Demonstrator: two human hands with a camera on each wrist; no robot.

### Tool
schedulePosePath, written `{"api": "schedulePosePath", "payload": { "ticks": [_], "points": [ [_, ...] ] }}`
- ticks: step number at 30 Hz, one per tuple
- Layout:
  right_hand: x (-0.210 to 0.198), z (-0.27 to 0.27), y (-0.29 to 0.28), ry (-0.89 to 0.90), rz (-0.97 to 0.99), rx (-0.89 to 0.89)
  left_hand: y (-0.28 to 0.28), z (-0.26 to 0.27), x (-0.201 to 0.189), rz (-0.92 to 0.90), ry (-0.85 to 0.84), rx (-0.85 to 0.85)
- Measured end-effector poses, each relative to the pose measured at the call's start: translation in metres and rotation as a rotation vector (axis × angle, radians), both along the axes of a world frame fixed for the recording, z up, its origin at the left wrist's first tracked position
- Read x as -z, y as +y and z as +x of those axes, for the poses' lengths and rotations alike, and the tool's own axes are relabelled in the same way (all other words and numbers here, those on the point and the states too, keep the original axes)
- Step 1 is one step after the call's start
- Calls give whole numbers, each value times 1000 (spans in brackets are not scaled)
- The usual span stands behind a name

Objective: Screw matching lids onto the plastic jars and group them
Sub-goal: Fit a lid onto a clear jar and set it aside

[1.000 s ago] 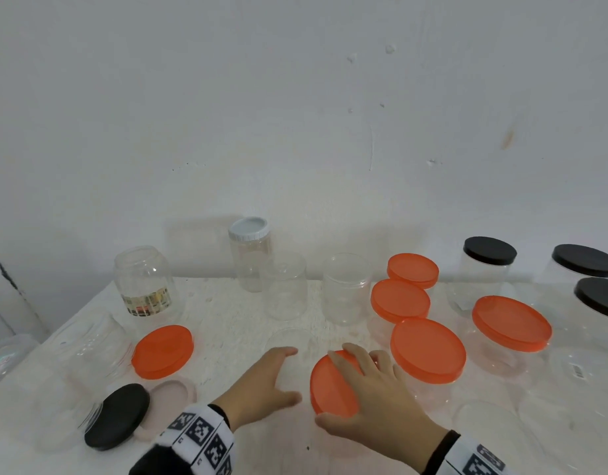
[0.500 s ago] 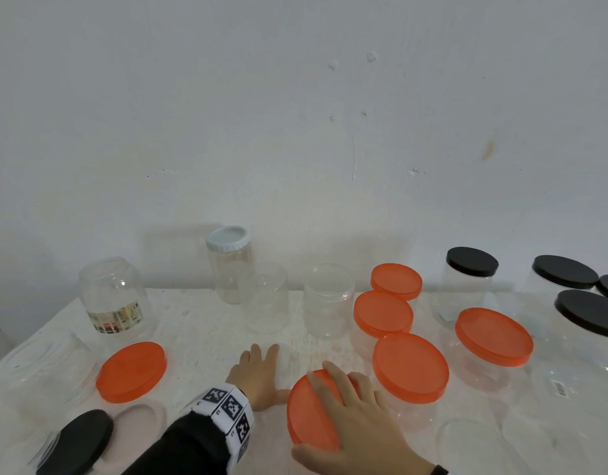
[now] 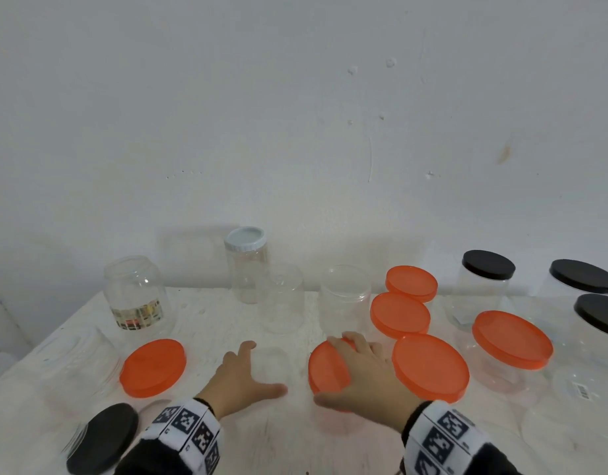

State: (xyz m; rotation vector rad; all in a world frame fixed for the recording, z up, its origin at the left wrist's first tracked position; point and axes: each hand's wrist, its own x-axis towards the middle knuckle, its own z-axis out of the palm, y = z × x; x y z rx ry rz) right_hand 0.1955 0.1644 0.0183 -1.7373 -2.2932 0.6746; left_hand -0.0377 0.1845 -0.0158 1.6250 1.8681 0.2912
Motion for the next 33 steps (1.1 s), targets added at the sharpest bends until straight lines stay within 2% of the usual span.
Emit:
{"api": "schedulePosePath", "payload": {
  "ticks": [5, 10, 14, 19, 22, 28, 33],
  "points": [
    [-4, -15, 31, 17, 2, 39, -21, -22, -1, 48, -243, -101],
    [-12, -35, 51, -26, -1, 9, -36, -32, -5, 83, -388, -175],
    [-25, -57, 67, -159, 133, 29, -39, -37, -7, 105, -456, -213],
    [-50, -86, 97, -116, 300, 40, -42, -41, -6, 98, -492, -214],
    [-58, -102, 116, -132, 259, 52, -44, -44, -3, 85, -557, -211],
    [-60, -120, 145, -242, 11, 130, -45, -51, 3, 60, -591, -207],
    [-57, -130, 152, -272, -29, 144, -45, -55, 5, 41, -605, -201]
  ]
}}
